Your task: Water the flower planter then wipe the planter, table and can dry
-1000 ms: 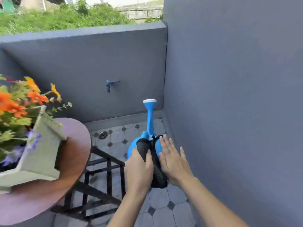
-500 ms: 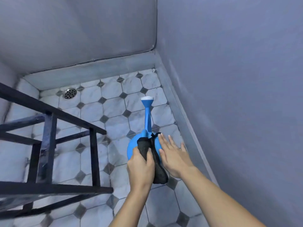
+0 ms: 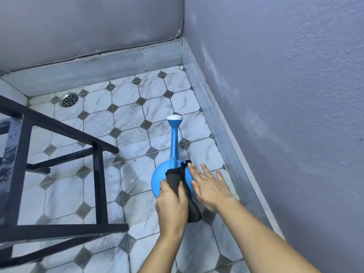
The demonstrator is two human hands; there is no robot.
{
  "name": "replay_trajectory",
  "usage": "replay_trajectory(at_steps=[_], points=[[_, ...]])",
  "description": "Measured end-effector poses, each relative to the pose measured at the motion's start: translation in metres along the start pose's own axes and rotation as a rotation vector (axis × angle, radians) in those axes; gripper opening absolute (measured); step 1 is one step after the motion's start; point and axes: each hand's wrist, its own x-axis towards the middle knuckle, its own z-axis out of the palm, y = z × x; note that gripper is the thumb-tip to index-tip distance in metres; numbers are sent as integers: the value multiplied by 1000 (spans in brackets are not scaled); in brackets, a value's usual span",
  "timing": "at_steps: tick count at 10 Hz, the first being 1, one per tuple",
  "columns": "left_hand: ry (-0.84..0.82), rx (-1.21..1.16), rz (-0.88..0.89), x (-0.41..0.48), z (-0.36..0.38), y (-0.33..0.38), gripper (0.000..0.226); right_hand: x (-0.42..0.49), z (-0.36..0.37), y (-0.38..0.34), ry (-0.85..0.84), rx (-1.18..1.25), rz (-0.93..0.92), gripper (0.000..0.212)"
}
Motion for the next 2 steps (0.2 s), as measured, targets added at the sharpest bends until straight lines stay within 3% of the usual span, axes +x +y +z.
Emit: replay_trajectory(at_steps=[1,2], points=[[-67,193,-66,1,-8,11,40,-5,-12,-4,-27,-23,38,55],[-86,471,-131,-5,-46,45,71,-35,-45,-19,-39,-22,72,56]])
